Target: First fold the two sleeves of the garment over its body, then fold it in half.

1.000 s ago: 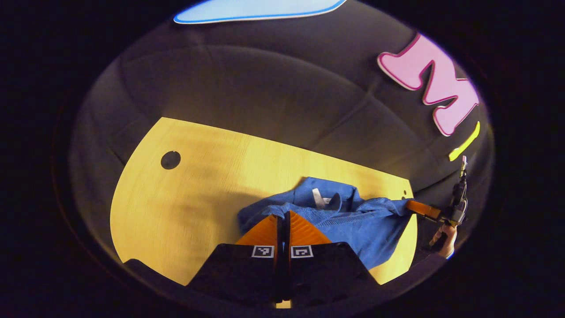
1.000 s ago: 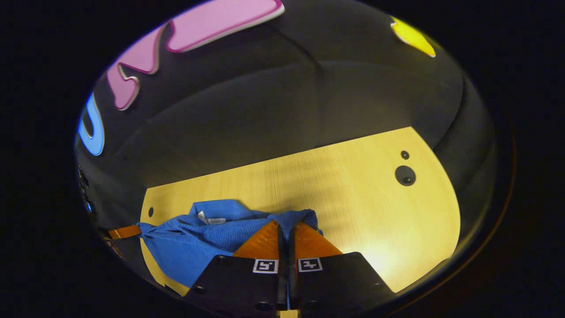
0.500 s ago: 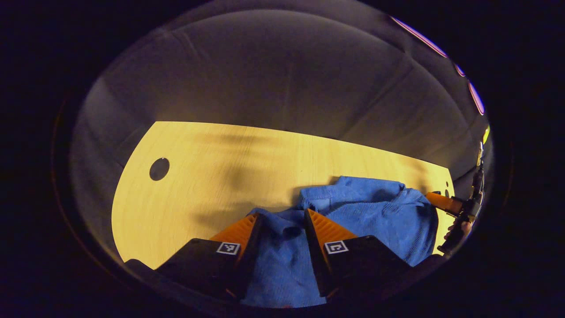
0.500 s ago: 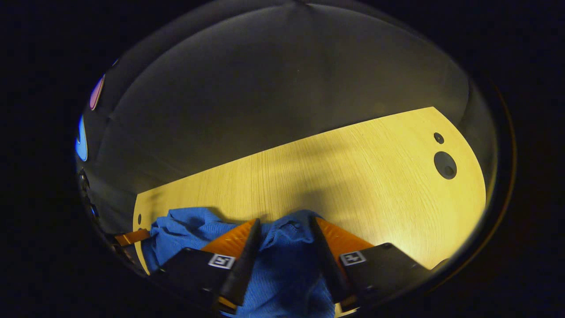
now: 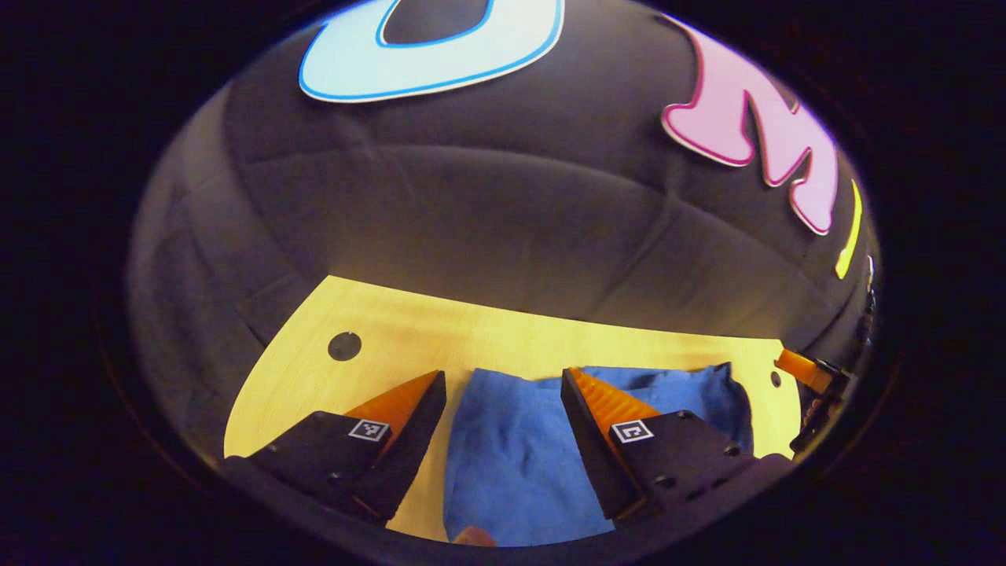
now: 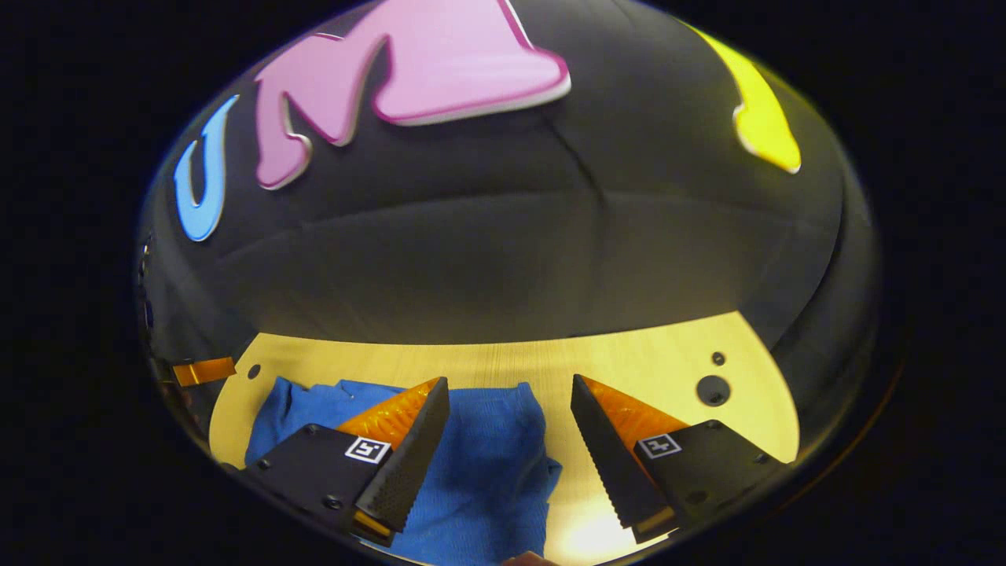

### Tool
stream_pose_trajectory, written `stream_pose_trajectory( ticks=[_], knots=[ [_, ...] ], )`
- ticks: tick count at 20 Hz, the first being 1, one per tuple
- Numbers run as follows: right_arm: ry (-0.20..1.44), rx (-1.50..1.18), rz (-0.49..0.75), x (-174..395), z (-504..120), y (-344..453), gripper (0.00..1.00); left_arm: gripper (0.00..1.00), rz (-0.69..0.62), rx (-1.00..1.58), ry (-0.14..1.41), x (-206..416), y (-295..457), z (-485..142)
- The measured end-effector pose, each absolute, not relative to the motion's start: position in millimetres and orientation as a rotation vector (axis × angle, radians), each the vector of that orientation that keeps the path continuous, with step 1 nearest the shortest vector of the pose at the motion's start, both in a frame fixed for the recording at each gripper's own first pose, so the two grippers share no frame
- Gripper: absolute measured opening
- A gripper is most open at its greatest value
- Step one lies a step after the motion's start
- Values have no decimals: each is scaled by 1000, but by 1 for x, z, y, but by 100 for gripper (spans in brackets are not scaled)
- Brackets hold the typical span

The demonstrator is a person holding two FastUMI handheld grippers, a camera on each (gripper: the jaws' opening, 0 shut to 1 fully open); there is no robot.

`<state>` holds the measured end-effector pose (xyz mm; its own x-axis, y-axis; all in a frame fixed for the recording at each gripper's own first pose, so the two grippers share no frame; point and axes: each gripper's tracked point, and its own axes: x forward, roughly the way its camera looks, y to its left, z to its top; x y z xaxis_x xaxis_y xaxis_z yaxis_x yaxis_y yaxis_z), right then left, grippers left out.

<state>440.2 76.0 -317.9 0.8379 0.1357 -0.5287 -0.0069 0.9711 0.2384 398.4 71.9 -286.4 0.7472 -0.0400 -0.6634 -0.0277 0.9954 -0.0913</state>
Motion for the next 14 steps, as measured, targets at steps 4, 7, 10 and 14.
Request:
stream_pose_trajectory(
  ticks=[4, 7, 10, 14],
  knots=[
    [477, 249, 71, 335, -241, 85, 98, 85, -67, -82, 607, 304, 46, -227],
    [413, 249, 20, 240, -200, 92, 97, 85, -96, -123, 549, 216, 33, -190],
    [363, 254, 30, 148, -171, 116, 97, 85, -99, -180, 527, 124, 29, -168],
    [293, 261, 55, 42, -141, 141, 96, 85, -119, -139, 429, 36, 33, -140]
  ],
)
